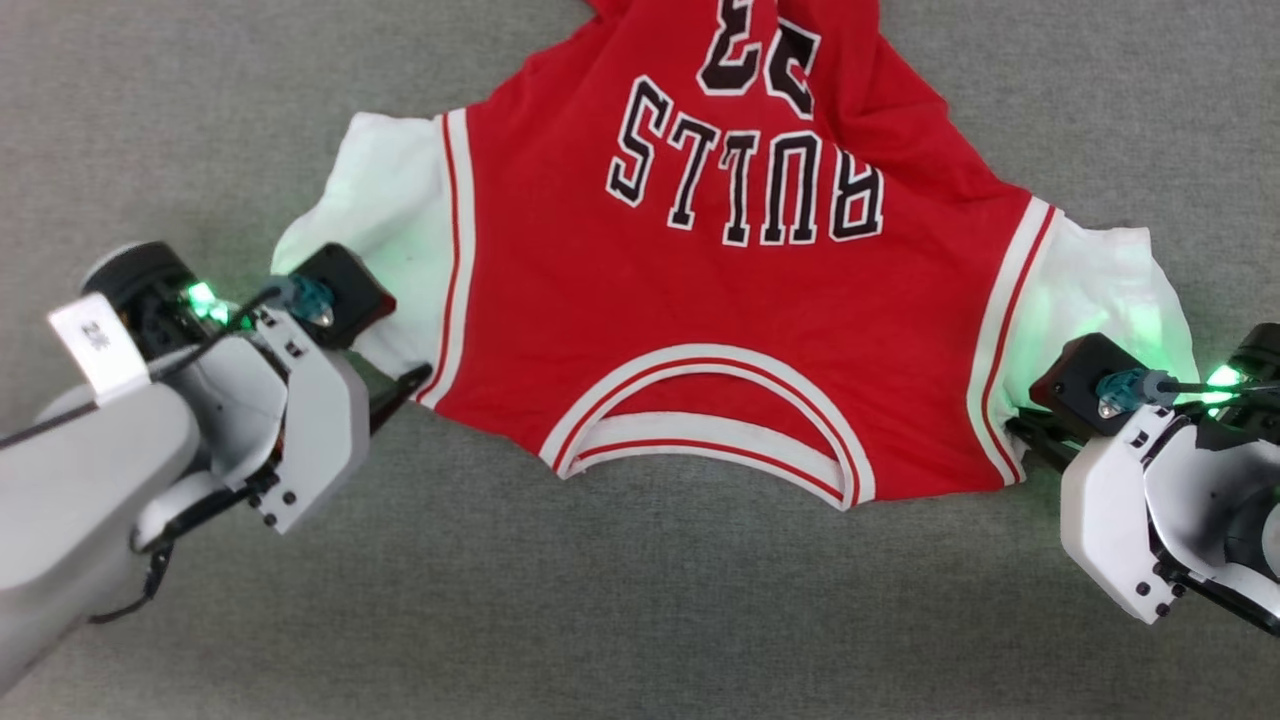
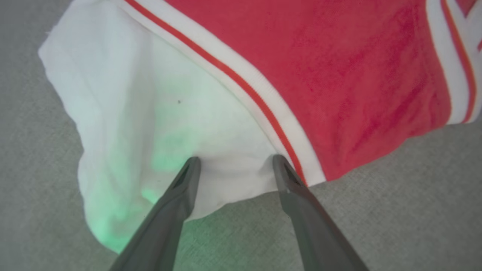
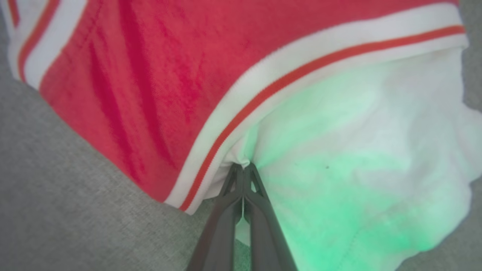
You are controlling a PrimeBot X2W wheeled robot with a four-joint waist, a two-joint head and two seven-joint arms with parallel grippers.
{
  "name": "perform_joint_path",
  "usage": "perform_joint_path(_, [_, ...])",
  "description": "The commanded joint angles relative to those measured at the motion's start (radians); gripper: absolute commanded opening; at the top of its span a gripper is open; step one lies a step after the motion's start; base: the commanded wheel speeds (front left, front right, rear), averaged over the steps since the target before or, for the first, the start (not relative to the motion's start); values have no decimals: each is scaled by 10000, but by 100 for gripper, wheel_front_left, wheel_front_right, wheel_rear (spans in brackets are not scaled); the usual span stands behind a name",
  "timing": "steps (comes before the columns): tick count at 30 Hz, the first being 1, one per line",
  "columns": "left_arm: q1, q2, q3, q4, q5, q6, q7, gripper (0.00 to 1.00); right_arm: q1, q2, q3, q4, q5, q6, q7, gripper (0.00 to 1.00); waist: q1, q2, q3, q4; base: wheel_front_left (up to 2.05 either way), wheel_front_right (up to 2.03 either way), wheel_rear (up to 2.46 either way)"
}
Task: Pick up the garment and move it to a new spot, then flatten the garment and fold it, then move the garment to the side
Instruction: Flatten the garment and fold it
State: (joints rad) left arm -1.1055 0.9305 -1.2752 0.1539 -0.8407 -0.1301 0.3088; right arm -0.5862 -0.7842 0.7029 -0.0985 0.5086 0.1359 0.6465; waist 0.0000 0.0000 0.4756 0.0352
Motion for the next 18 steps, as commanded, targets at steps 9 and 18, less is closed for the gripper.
perform_joint_path(9, [817,-113,-211,-89,-431,-27,800,9,-202,307,205,507,-98,-96,-88,0,0,0,112,-182,0,0,0])
perform_joint_path(18, [369,-42,-75,552,-1865,9,-840,0,-58,546,-783,137,46,-64,-1326,0,0,0,-213,-213,0,0,0])
